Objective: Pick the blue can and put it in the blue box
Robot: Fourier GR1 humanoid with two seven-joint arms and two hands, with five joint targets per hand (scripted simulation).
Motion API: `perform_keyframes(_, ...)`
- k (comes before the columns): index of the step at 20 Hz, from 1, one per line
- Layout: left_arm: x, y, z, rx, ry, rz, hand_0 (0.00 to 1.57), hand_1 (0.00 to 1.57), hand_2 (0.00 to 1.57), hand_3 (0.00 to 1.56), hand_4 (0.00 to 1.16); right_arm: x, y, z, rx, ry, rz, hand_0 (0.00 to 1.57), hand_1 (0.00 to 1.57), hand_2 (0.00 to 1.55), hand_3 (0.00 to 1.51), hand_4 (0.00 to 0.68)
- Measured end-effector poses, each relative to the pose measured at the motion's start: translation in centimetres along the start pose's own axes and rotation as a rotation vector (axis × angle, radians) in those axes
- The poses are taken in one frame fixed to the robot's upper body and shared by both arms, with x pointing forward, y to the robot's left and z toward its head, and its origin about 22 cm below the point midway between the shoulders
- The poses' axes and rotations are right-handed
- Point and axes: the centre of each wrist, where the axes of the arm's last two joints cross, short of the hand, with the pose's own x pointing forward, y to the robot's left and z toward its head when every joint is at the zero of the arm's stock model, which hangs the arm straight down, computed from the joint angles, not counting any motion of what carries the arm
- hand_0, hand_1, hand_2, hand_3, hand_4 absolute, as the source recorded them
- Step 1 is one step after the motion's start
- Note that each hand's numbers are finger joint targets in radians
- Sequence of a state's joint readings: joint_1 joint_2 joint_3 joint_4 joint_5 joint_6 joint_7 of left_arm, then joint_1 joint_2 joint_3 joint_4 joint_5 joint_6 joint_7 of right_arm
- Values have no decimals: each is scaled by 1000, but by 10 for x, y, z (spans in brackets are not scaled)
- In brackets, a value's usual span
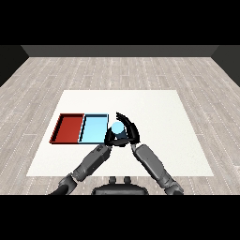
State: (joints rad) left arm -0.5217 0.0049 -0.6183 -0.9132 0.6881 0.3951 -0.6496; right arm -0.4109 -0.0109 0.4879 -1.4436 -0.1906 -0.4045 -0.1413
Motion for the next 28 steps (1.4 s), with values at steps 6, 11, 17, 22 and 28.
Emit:
perform_keyframes(6, 2, 7, -1, 28, -11, -24, 1571, 1571, 1571, 1533, 1149, 9, -19, 2, -49, -28, -29, 0, 0, 0, 0, 0)
perform_keyframes(11, 4, 19, -7, 62, -20, -65, 1571, 1571, 1571, 1530, 1150, 16, -46, 11, -99, -90, -86, 0, 0, 0, 0, 0)
perform_keyframes(17, 22, 53, -28, 107, -36, -179, 1571, 1571, 1571, 1519, 1144, 23, -93, 28, -246, -141, -158, 0, 0, 0, 0, 0)
perform_keyframes(22, 38, 101, -45, 176, -6, -297, 1571, 1571, 1571, 1514, 1150, 15, -115, 47, -307, -147, -182, 0, 0, 0, 0, 0)
perform_keyframes(28, 40, 142, -50, 261, 122, -518, 1571, 1571, 1565, 1480, 1027, 11, -126, 53, -337, -134, -201, 0, 0, 0, 0, 0)
